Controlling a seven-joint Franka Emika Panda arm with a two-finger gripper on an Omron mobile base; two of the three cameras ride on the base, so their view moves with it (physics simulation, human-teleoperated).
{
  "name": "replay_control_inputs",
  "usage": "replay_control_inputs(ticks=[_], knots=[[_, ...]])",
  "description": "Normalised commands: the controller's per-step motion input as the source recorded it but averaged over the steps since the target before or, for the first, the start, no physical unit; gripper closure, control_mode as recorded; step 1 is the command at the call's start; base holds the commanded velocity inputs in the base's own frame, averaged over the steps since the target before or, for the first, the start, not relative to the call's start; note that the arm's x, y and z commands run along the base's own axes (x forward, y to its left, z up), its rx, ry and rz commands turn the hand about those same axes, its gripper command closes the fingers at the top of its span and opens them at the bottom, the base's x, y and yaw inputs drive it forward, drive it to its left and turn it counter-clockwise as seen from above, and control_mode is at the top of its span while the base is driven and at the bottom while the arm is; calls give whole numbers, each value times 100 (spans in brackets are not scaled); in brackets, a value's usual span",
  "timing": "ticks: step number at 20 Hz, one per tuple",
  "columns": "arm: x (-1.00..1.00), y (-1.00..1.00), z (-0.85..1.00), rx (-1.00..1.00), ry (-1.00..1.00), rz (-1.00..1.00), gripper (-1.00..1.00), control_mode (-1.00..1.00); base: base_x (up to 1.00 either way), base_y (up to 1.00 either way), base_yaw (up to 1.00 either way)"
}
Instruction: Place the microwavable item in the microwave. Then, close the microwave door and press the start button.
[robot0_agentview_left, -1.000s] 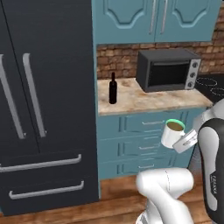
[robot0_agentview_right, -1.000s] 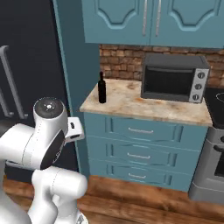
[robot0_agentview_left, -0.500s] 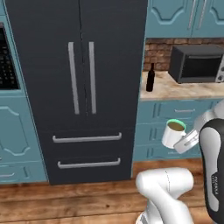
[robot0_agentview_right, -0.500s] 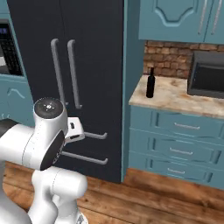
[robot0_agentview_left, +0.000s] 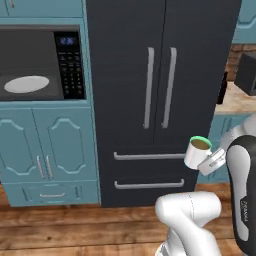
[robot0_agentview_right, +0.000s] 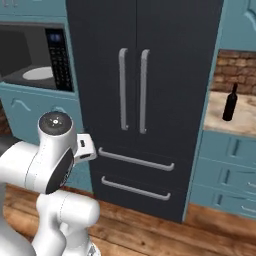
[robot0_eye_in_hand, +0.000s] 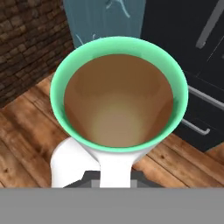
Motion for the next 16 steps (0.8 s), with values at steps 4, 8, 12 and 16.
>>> replay_control_inputs(ticks=[4,8,12,16], knots=[[0,0,0,0,0,0,100,100,70,100,8],[0,0,0,0,0,0,100,100,100,100,0],[0,0,0,0,0,0,100,100,71,100,0],[0,0,0,0,0,0,100,100,42,100,-2]])
